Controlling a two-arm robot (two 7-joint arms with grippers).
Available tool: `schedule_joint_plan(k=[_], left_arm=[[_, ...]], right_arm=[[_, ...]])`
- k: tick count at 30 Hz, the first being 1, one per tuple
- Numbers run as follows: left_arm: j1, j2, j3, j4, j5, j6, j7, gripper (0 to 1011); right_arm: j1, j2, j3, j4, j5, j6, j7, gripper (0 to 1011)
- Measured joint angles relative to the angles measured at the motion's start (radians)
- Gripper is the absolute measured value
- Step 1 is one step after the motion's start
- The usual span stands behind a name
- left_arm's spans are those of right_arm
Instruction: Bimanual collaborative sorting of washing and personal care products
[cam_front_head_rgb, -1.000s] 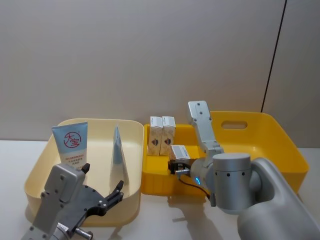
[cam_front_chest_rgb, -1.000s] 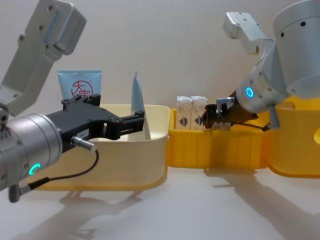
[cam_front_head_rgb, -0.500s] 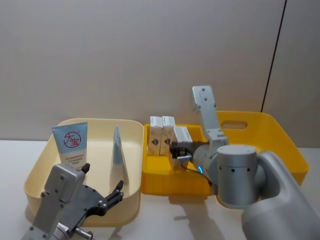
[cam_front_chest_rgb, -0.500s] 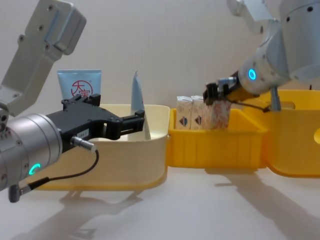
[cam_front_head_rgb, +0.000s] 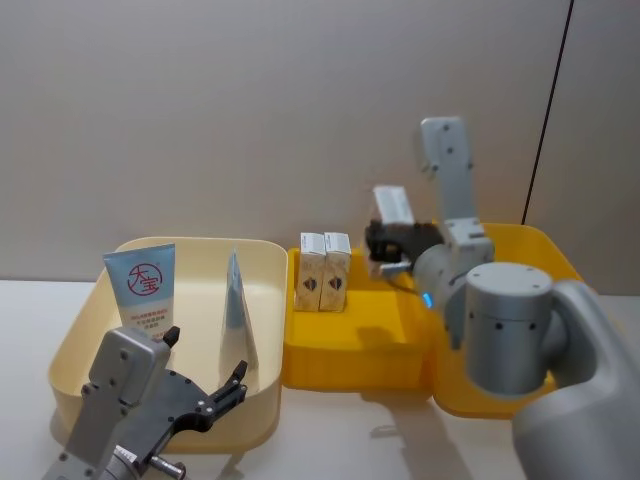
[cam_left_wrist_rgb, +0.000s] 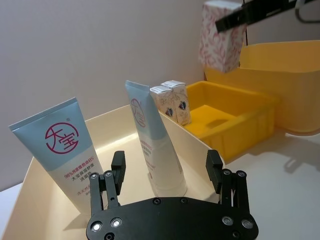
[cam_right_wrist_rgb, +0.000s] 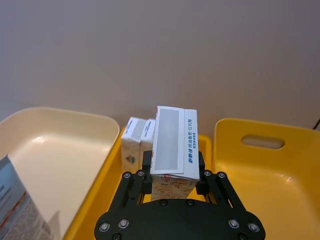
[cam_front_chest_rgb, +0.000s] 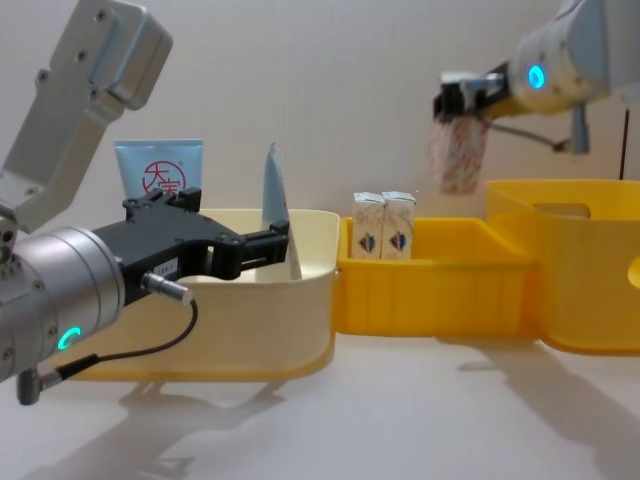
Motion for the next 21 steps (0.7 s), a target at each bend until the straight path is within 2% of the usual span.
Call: schedule_joint_plan(k=[7, 12, 21], left_arm=[[0.0, 0.0, 0.0, 0.0, 0.0, 0.0, 0.0, 1003], [0.0, 0.0, 0.0, 0.0, 0.0, 0.0, 0.0, 1003], [0.0, 0.0, 0.0, 0.0, 0.0, 0.0, 0.0, 1003]], right_arm=[[-0.007, 0.028, 0.024, -0.056, -0.027, -0.045, -0.022, 445], [-0.014, 0.058, 0.054, -0.093, -0.045, -0.061, -0.041, 444], [-0.02, 0.108, 0.1, -0.118, -0.053, -0.04, -0.04, 444]])
